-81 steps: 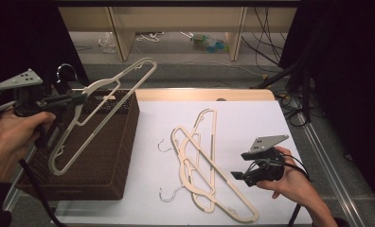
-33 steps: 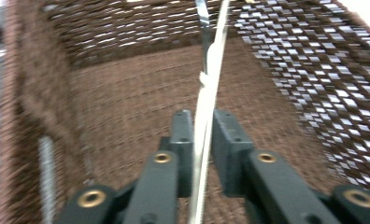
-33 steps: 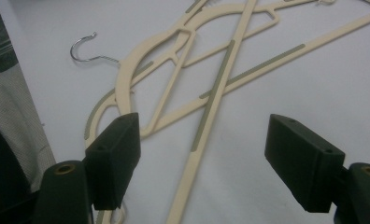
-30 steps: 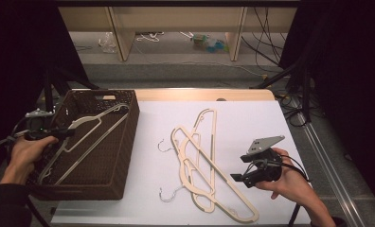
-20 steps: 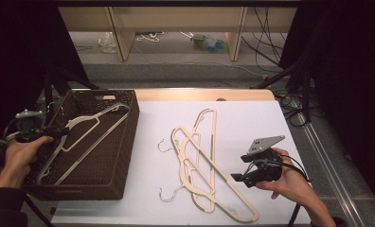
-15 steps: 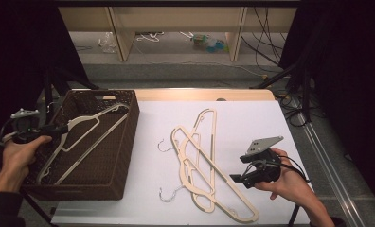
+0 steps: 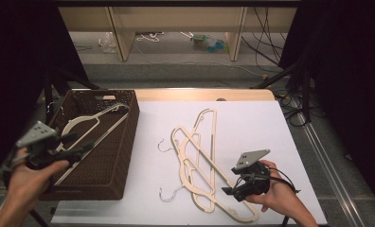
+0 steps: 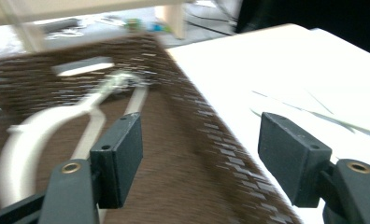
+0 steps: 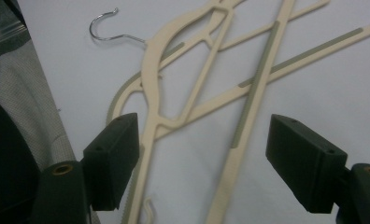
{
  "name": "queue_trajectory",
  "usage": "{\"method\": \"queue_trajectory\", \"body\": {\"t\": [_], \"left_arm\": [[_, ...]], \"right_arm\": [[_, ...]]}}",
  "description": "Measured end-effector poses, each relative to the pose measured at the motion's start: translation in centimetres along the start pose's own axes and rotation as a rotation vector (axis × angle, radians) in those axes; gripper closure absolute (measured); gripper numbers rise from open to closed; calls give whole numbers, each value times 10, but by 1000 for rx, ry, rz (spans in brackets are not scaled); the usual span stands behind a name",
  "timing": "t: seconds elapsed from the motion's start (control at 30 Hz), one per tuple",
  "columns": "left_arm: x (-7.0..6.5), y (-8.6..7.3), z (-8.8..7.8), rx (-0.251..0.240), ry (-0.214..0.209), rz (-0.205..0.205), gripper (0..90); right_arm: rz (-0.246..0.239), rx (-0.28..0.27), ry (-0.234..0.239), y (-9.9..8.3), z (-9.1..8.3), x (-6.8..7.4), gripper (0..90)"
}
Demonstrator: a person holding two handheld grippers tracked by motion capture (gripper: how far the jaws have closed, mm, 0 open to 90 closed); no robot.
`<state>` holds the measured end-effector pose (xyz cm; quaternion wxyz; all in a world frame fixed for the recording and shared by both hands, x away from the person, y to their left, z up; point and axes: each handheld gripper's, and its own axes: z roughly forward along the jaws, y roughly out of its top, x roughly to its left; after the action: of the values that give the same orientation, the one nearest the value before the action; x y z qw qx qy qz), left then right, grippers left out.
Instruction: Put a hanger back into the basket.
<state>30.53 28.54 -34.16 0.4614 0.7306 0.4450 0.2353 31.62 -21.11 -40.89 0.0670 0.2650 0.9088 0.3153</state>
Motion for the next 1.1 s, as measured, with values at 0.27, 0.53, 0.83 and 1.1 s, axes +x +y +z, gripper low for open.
{"method": "queue_trajectory", "body": {"t": [0.27, 0.53, 0.83, 1.1], "left_arm": [[-75, -13, 32, -27, -215, 77, 244], [-101, -39, 62, 3, -281, 94, 179], [-117, -69, 79, 19, -322, 106, 182], [-120, -80, 86, 27, -331, 129, 180]], "right_arm": [[-26, 62, 11, -12, 21, 20, 278], [-54, 109, 19, -20, 34, 27, 294], [-66, 149, 24, -22, 41, 31, 319], [-79, 201, 22, -27, 48, 33, 361]]}}
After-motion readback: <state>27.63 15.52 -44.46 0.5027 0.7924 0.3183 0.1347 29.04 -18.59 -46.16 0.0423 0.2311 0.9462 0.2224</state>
